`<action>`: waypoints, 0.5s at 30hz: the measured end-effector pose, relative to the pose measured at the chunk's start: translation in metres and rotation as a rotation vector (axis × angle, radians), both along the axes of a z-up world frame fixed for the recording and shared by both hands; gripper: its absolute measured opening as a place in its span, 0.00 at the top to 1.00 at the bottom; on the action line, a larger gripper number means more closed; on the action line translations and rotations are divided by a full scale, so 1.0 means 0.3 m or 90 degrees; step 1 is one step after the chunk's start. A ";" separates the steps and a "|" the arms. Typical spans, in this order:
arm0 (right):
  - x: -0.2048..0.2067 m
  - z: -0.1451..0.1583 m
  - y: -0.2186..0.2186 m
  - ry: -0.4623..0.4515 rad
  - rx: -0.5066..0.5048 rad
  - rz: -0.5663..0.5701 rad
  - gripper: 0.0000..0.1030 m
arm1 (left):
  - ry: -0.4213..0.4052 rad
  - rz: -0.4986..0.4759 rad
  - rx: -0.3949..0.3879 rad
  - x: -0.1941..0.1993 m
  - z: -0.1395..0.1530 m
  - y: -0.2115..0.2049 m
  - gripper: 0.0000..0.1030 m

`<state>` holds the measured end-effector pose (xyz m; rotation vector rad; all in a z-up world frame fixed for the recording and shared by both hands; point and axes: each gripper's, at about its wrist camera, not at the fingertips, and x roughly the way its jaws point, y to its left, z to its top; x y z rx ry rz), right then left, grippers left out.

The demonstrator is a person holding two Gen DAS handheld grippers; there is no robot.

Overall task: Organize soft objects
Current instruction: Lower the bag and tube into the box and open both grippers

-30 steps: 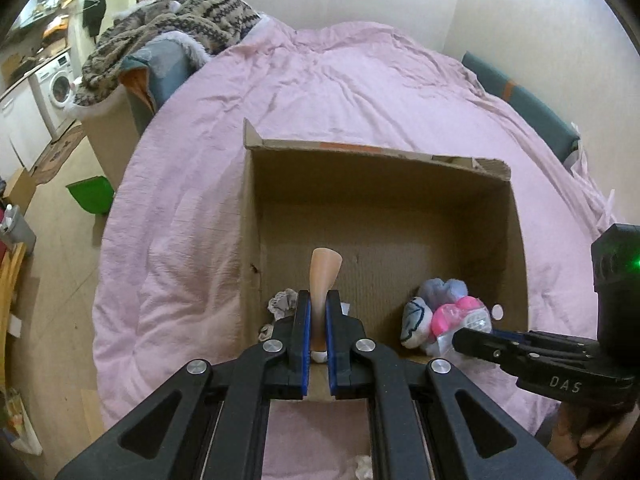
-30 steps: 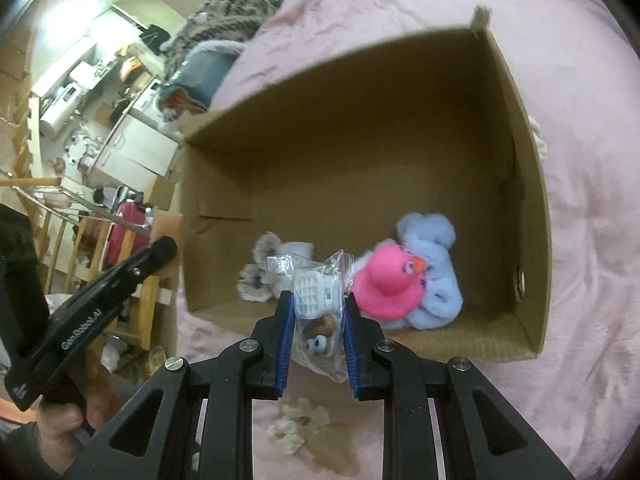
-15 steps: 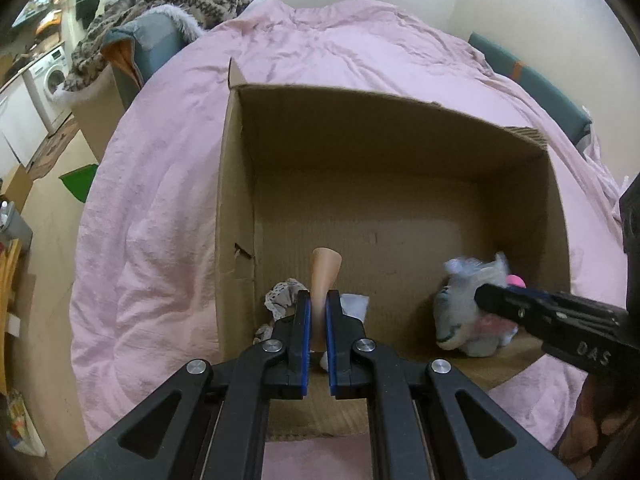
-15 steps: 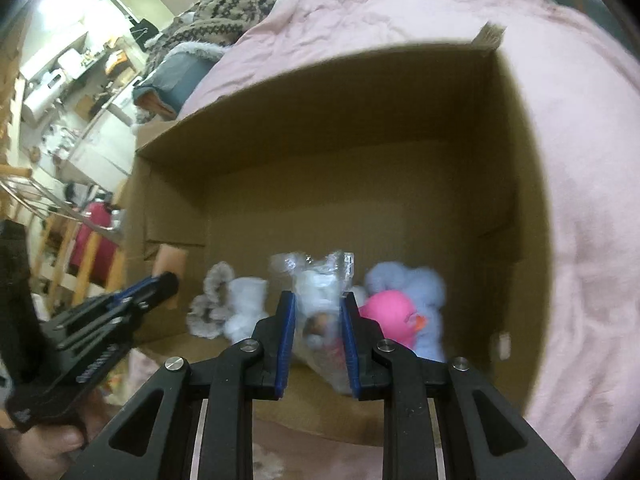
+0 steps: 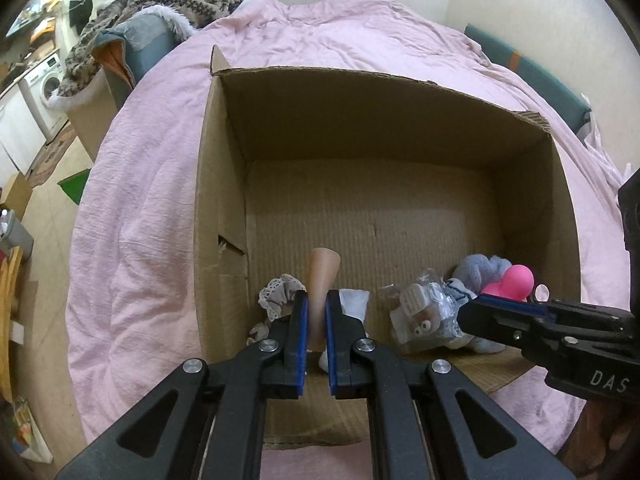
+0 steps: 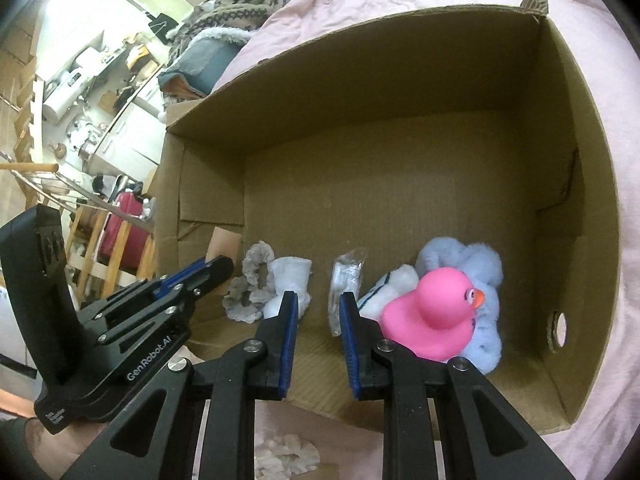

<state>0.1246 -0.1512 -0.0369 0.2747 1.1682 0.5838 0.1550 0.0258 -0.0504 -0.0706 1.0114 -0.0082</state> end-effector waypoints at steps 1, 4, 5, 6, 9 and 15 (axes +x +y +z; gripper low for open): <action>0.002 -0.001 0.001 0.001 0.002 0.000 0.77 | -0.003 0.001 -0.001 -0.002 0.002 0.002 0.94; 0.001 0.005 -0.002 -0.004 0.008 -0.005 0.76 | -0.004 0.002 -0.002 -0.003 0.004 0.003 0.91; 0.002 0.008 -0.007 -0.007 0.012 -0.010 0.76 | -0.004 0.001 -0.003 -0.004 0.006 0.001 0.91; 0.000 0.009 -0.016 -0.007 0.016 -0.012 0.76 | -0.004 0.002 -0.002 -0.005 0.007 0.000 0.90; -0.007 0.018 -0.030 -0.015 0.022 -0.021 0.76 | -0.007 0.001 -0.006 -0.007 0.013 -0.001 0.86; -0.022 0.058 -0.050 -0.058 0.030 -0.044 0.34 | -0.033 -0.003 -0.005 -0.026 0.049 -0.005 0.40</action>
